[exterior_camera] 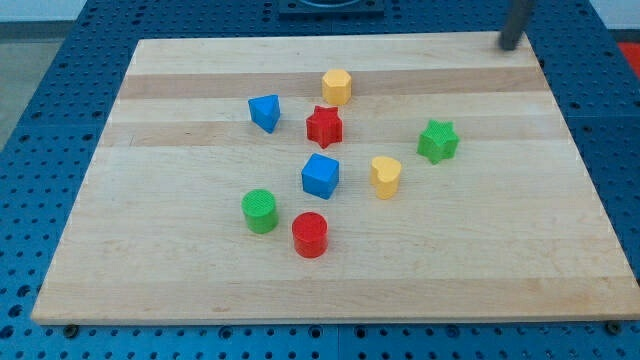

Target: Move the yellow hexagon towards the top of the right corner

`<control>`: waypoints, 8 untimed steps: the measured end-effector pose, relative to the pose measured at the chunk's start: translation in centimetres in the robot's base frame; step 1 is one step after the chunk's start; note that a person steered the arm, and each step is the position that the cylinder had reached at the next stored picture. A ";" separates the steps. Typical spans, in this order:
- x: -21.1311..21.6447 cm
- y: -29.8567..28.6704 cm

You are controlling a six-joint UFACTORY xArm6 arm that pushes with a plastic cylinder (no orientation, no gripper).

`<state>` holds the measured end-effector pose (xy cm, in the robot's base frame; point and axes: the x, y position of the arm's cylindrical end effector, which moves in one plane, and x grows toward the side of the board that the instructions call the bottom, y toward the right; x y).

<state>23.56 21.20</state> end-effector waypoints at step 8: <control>6.9 -22.1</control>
<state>30.43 -0.89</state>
